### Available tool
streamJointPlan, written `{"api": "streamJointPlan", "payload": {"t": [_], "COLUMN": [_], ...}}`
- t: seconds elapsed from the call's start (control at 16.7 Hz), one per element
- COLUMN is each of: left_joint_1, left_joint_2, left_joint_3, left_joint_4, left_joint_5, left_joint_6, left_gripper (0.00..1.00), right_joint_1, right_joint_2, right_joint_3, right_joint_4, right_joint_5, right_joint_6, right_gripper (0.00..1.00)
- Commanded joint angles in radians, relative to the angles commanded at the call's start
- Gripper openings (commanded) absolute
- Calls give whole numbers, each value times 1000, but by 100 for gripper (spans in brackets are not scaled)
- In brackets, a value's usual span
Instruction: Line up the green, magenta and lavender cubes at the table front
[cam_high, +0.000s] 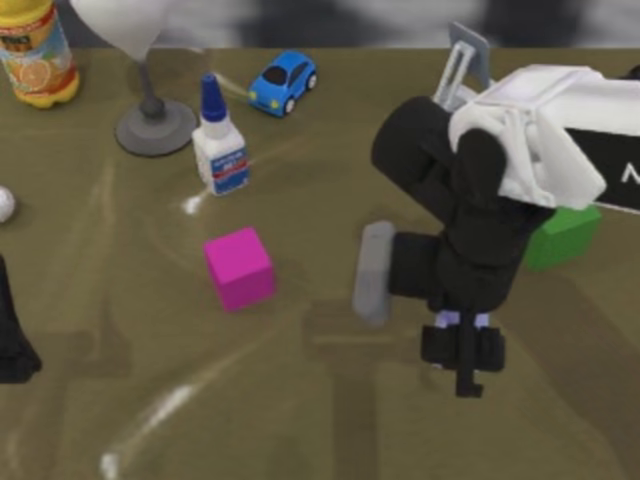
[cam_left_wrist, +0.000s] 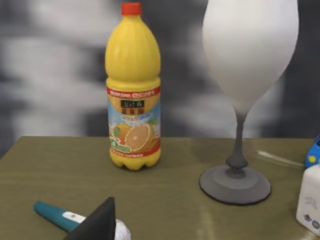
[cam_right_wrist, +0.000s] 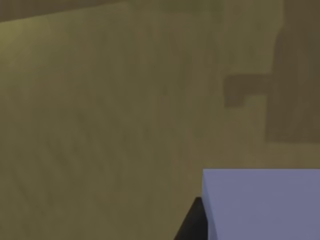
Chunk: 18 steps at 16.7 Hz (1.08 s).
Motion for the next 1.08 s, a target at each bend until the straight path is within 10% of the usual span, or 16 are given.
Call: {"api": "streamJointPlan", "payload": {"t": [1.08], "left_joint_1": [0], "left_joint_2": [0], "left_joint_3": [0], "left_joint_4": [0], "left_joint_5": [0], "left_joint_6": [0], "left_gripper": [100], "right_joint_1": [90], "right_joint_2": [-8], "right_joint_3": [-288], "right_joint_4": [298], "right_joint_5": [-2], "right_joint_6": [-74], "right_gripper": [0]}}
